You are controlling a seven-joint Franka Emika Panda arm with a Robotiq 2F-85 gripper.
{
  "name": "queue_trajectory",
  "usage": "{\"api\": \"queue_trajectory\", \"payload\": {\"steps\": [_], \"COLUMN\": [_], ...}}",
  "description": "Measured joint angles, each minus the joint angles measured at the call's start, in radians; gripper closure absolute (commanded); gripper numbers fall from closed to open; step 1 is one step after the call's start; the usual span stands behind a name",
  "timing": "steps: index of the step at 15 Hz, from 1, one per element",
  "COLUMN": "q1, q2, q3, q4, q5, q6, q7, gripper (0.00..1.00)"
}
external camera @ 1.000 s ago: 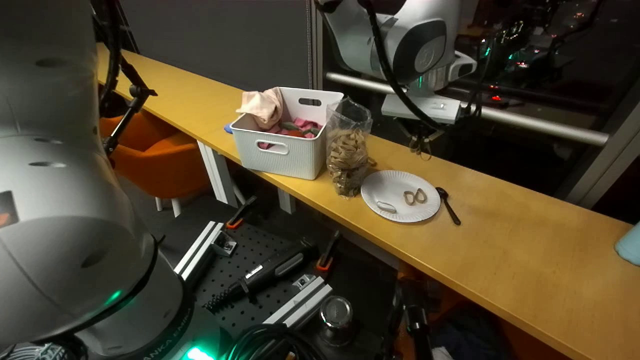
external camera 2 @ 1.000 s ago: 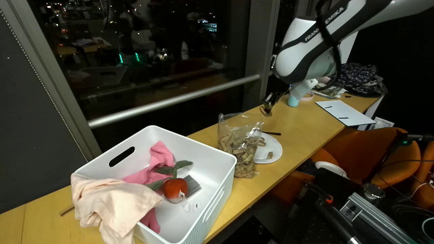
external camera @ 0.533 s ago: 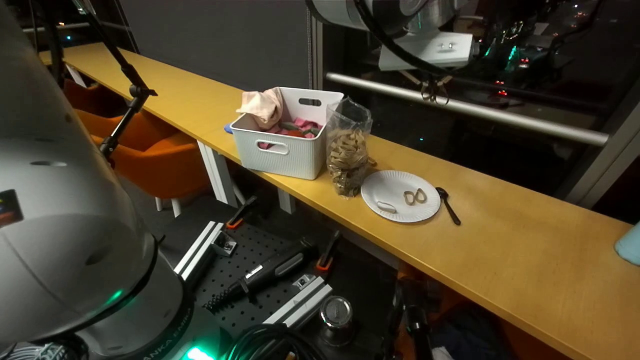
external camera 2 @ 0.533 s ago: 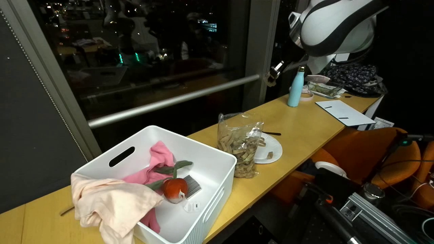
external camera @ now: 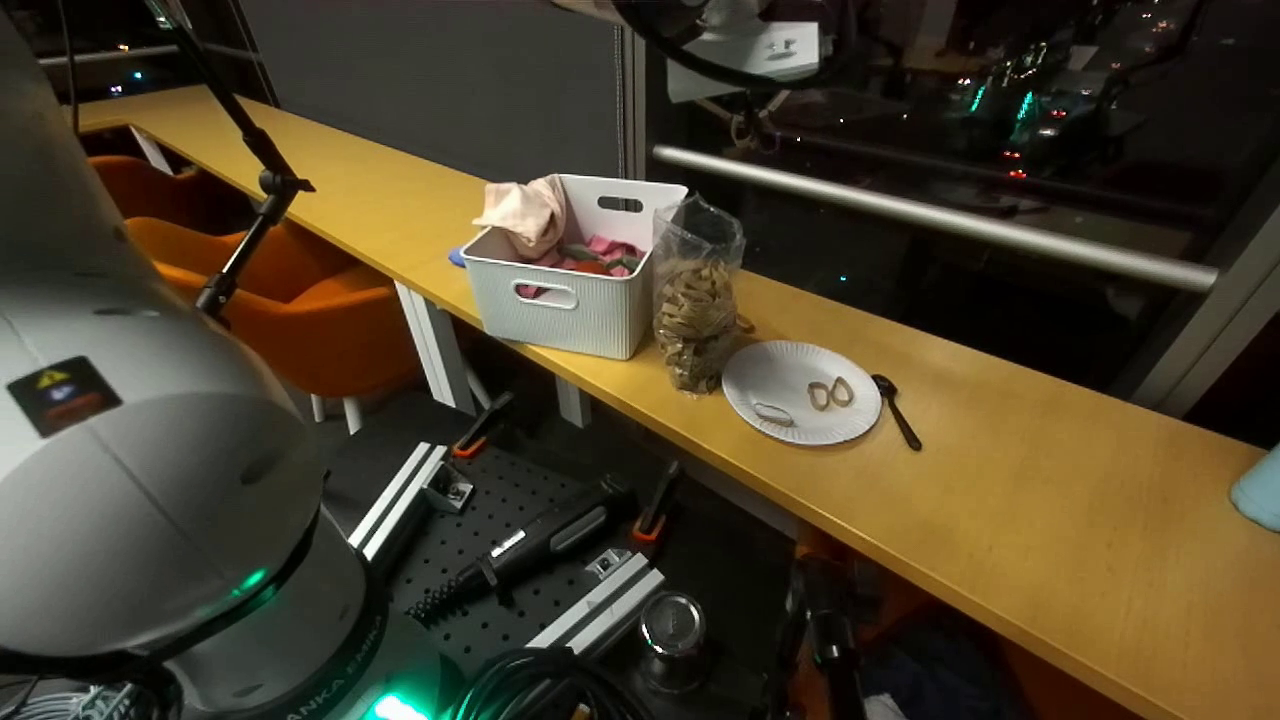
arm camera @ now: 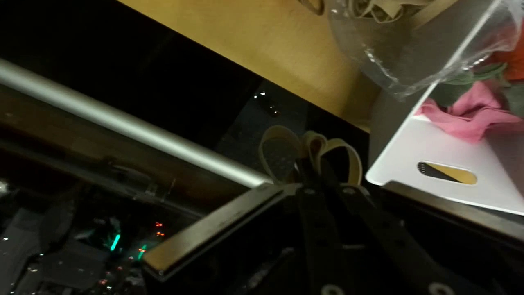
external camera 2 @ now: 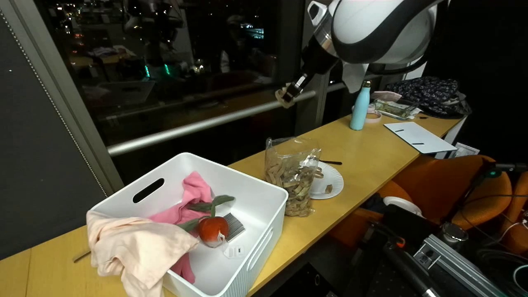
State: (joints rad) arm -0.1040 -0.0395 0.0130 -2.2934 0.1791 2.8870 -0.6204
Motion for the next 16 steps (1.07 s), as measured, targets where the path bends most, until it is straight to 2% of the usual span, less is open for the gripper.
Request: {"api": "queue_trajectory", "payload": {"steps": [3,7,13,16], "q1": [0.041,0.04,0.036,0.037], "q2": [0.037,0.084,0.117,0.116], "q3": [0.012,0.011,0.013,0.01], "q4": [0.0,-0.004,-0.013,-0.044], "q5": [0.111,0.191,0.192,0.132], "q6": [0.0,-0.002,-0.039,-0.038], "q7": [-0.092,-0.149,-0.168,-0.139], "gripper": [0.99,0.99,0.99,0.99]}}
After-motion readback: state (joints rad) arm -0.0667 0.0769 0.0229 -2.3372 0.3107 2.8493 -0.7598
